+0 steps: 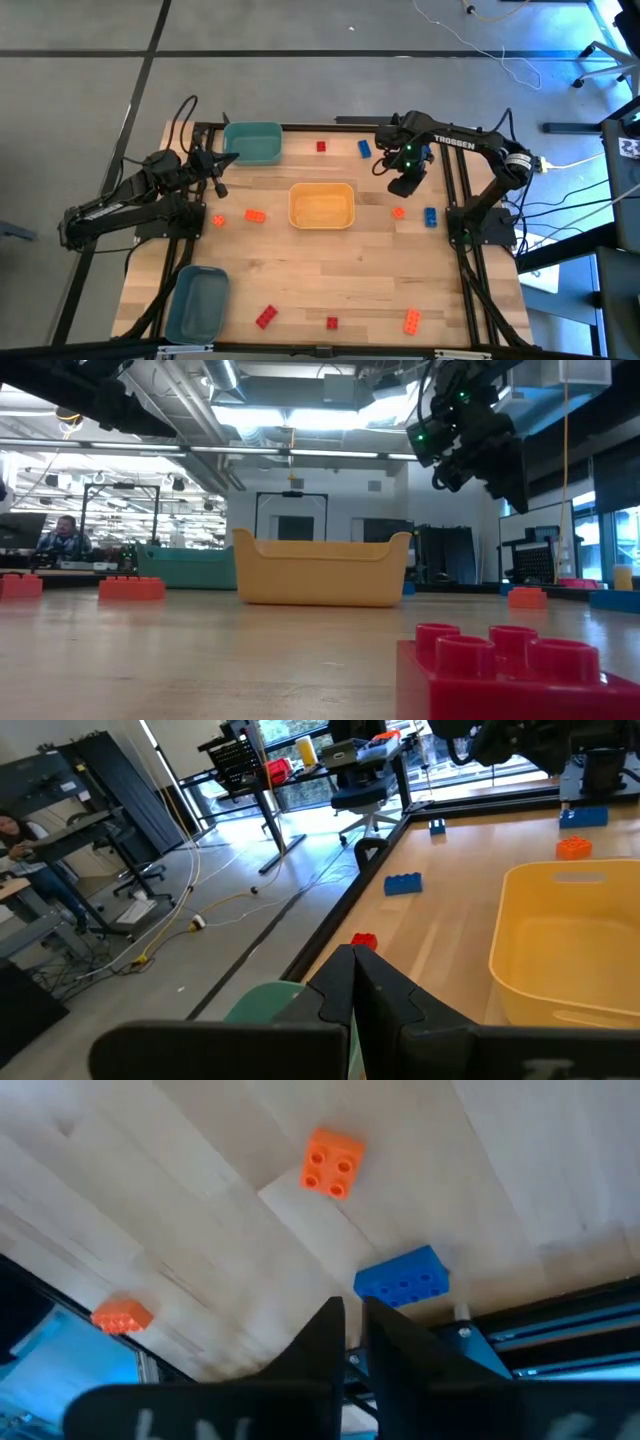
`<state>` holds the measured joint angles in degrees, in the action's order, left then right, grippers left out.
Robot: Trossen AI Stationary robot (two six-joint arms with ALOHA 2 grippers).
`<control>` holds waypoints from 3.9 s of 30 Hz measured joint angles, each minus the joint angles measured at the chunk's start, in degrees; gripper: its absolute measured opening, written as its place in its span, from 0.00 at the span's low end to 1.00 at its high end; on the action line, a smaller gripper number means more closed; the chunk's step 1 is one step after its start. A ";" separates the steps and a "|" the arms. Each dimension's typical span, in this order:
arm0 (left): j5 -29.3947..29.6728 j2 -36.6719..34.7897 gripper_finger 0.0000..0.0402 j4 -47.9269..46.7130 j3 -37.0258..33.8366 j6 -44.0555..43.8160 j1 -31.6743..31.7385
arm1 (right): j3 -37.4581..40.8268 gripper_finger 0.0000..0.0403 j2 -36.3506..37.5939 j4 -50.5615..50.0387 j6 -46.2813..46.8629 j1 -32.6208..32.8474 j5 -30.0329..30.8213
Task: Sort & place blocks by color
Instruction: Put the orange 4 stud game piece into the yellow bin
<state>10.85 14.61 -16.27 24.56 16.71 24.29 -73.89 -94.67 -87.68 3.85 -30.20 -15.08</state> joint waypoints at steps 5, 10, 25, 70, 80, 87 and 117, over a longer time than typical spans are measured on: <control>0.00 0.00 0.00 -0.02 0.00 0.01 0.00 | 0.00 0.14 -1.76 -0.48 0.05 -0.01 0.03; 0.00 0.00 0.00 0.00 0.00 0.00 0.00 | 0.00 0.26 -3.63 -0.32 -2.31 0.93 1.69; 0.00 0.00 0.00 0.00 -0.01 0.02 0.01 | 0.00 0.39 -5.56 2.01 11.40 3.60 -2.50; -26.07 -0.02 0.00 -10.72 -0.07 -10.18 0.02 | 3.96 0.39 -5.58 8.62 21.17 5.05 2.85; -26.24 -0.02 0.00 -10.25 -0.07 -18.07 0.02 | 3.96 0.39 -5.58 8.62 21.11 5.05 2.86; -40.79 -0.02 0.00 -10.27 -0.07 -22.59 0.00 | 3.96 0.39 -5.58 8.62 19.59 5.05 2.85; -38.38 -0.02 0.00 -10.25 -0.04 -22.16 0.01 | 3.96 0.39 -5.58 9.29 19.86 5.03 2.87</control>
<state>-27.53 14.59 -26.52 24.51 -5.45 24.30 -69.93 -100.25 -78.39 23.71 -25.16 -12.21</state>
